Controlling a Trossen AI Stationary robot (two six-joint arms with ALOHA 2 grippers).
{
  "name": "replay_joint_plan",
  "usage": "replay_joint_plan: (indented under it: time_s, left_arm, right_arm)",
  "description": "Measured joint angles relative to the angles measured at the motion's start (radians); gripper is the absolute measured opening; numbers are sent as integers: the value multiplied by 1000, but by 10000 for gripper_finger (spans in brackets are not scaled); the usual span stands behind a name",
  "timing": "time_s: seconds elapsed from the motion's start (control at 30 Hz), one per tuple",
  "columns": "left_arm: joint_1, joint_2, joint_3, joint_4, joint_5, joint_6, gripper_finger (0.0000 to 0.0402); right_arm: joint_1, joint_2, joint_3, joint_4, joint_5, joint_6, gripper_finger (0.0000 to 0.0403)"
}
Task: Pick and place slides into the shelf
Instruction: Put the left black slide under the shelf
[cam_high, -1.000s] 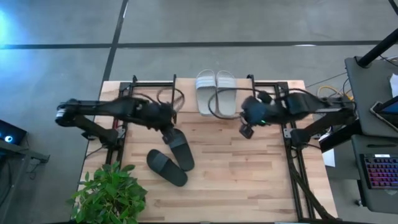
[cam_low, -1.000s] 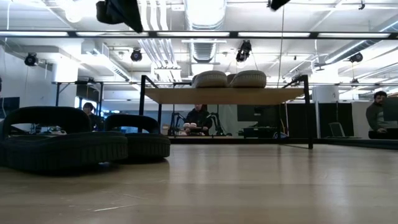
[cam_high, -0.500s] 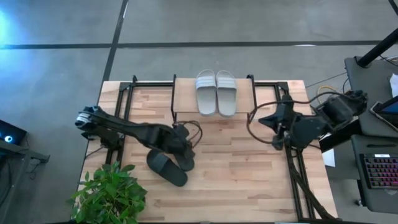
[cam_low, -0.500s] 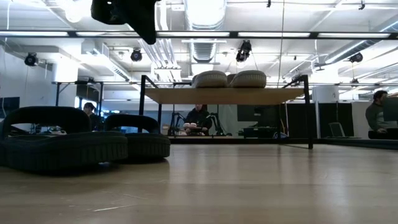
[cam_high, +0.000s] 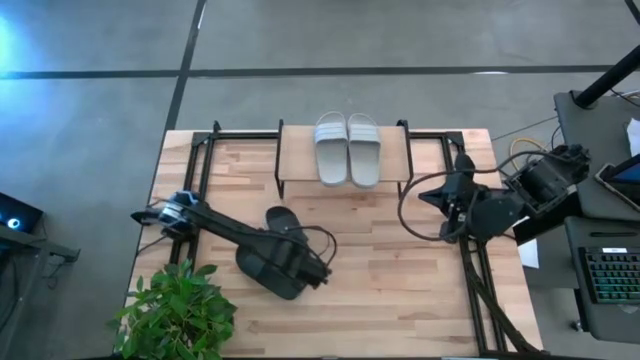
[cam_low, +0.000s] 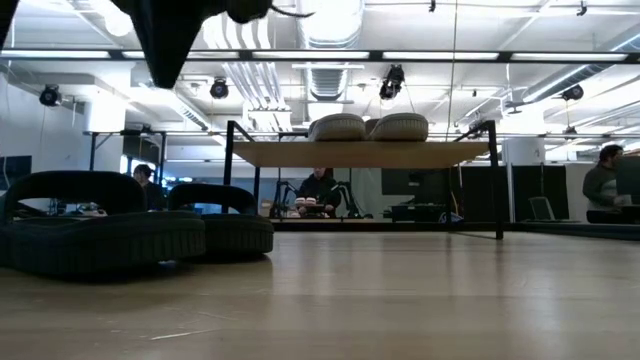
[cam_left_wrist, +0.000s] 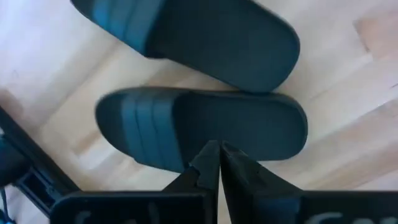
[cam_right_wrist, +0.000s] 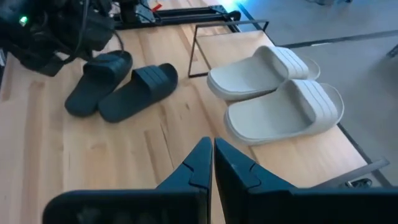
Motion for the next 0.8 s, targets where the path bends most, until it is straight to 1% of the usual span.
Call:
replay_joint_plan:
  time_s: [0.17,0.27,0.5,0.8]
  left_arm:
    - [-13,65,-20,-2,118,-21,0]
    - [-17,87,-51,-2,156,8,0]
    - [-21,101,-66,-2,183,24,0]
    - [4,54,-71,-2,157,51,0]
  right_arm:
    - [0,-10,-23,-2,0,11,9]
    - [0,-13,-29,-2,0,12,9]
    - [0,-35,-32,-10,-1,12,9]
    - [0,-58,-36,-24,-1,25,9]
